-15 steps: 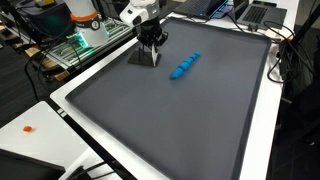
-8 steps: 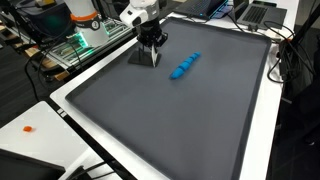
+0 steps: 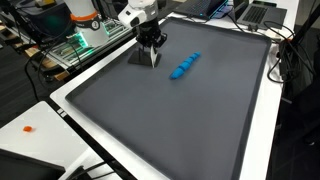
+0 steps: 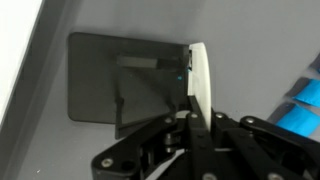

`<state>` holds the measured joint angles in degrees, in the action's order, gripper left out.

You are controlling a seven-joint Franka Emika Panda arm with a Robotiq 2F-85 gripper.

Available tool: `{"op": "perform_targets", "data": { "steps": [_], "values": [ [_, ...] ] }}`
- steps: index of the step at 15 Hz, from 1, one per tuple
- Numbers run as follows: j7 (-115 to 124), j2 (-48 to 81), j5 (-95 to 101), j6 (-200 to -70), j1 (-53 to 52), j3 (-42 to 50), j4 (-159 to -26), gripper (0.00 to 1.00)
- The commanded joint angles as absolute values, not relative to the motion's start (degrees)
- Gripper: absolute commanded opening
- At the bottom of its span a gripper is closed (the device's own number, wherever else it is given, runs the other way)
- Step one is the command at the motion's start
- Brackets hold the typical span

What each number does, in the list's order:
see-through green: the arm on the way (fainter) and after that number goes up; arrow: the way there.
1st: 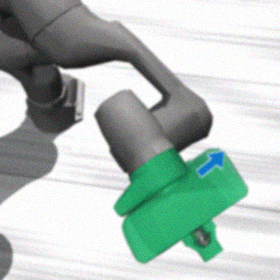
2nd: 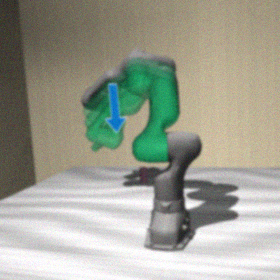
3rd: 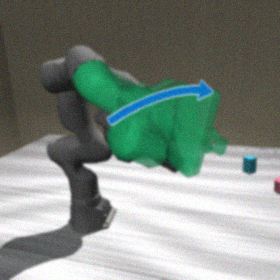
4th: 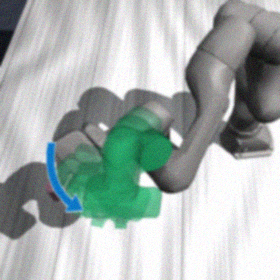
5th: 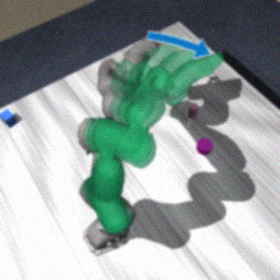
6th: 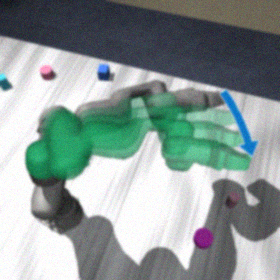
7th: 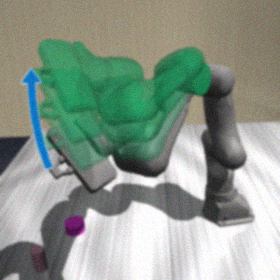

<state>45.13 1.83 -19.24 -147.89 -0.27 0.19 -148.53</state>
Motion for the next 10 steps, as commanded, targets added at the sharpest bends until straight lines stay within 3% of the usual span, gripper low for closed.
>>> {"op": "perform_targets", "data": {
  "steps": [1, 10],
  "values": [
    [45.3, 0.8, -20.7, -148.0, -0.3, 0.2, -149.2, 0.01],
    [45.2, 1.9, -21.8, -149.0, -0.5, -0.2, -148.8, 0.01]
  ]
}}
